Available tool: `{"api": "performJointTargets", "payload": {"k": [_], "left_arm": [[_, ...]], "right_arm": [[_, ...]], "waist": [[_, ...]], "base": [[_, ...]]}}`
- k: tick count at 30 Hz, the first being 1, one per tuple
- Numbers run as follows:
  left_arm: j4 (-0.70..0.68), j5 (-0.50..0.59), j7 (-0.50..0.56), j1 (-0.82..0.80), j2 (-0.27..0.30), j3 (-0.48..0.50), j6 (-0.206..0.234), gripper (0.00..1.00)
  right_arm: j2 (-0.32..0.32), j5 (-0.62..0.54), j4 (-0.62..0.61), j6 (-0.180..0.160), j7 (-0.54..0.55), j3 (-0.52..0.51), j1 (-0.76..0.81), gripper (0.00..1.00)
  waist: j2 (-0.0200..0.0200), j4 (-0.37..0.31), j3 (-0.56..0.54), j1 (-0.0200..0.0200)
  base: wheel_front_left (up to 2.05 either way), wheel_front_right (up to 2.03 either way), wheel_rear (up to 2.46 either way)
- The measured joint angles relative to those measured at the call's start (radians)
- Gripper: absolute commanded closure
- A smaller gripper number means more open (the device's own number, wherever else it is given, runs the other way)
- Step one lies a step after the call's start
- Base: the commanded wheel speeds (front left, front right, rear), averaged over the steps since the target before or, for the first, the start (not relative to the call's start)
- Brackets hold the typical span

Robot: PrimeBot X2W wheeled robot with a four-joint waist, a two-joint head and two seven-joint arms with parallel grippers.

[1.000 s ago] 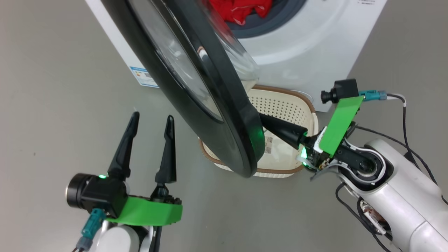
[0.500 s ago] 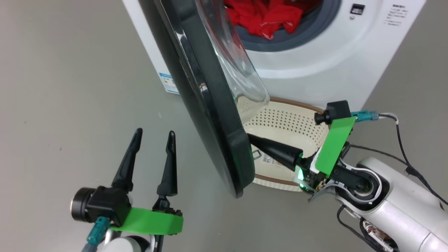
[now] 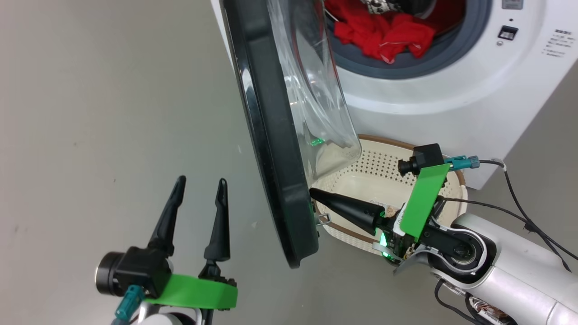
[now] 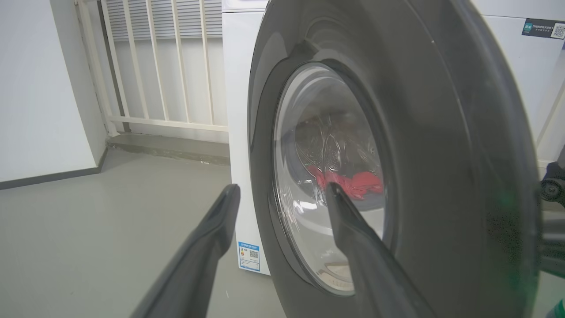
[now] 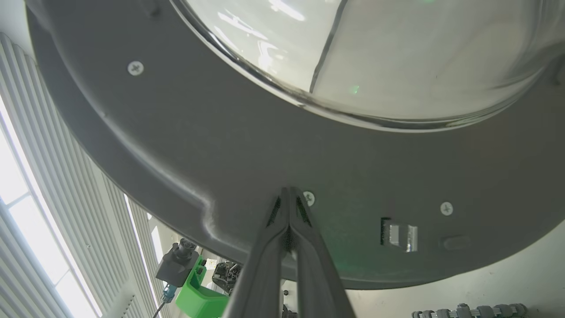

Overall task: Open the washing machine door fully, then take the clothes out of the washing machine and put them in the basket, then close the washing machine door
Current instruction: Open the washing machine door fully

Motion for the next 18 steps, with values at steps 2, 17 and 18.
{"api": "performJointTargets", "payload": {"k": [2,17,18], "left_arm": [[0.0,-0.001,0.0,0.007,0.0,-0.001,0.002,0.0],[0.019,-0.017,0.0,0.015,0.0,-0.01,0.01,0.0],[0.021,-0.017,0.0,0.016,0.0,-0.01,0.012,0.0]], "right_arm": [[-0.006,0.015,-0.004,0.0,-0.01,0.019,-0.011,1.0],[-0.035,0.088,-0.03,0.0,-0.072,0.122,-0.07,1.0],[-0.035,0.091,-0.03,0.0,-0.072,0.126,-0.071,1.0]], "waist": [[0.0,0.012,-0.002,0.0],[0.0,0.085,-0.009,0.0],[0.0,0.088,-0.011,0.0]], "base": [[0.0,0.0,0.0],[0.0,0.0,0.0],[0.0,0.0,0.0]]}}
